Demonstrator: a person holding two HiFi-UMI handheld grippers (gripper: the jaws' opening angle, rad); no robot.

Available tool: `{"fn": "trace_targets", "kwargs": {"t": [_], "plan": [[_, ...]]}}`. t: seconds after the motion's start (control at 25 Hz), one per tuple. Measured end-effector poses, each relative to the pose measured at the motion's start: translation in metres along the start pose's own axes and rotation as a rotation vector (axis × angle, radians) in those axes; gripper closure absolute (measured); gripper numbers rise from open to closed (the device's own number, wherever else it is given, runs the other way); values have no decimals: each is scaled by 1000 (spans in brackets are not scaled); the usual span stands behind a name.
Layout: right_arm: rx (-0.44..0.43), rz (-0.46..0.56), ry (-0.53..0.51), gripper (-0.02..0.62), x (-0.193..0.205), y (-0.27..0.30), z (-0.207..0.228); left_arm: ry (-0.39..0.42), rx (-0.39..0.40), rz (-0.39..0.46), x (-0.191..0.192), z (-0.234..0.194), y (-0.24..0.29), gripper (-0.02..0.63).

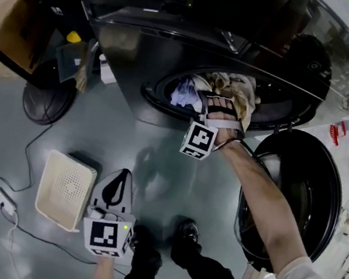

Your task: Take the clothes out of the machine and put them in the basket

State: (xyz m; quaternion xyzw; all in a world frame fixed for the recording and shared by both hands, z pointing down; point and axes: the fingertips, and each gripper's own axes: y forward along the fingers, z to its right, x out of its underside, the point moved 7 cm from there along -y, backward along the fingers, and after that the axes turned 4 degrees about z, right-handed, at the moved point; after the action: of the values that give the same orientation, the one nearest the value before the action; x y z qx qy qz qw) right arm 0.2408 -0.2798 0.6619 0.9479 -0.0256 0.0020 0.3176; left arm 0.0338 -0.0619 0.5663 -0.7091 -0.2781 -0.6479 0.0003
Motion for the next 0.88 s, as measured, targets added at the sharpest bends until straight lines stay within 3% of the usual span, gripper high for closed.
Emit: {"fn": "trace_targets", "kwargs": {"t": [0.36, 0.88], "plan": [[17, 65, 65, 430, -18, -70, 18, -3, 39, -13, -45, 23, -26, 588], [40, 128, 230, 433, -23, -197, 63, -49, 11, 5, -106, 35, -76, 588]]}}
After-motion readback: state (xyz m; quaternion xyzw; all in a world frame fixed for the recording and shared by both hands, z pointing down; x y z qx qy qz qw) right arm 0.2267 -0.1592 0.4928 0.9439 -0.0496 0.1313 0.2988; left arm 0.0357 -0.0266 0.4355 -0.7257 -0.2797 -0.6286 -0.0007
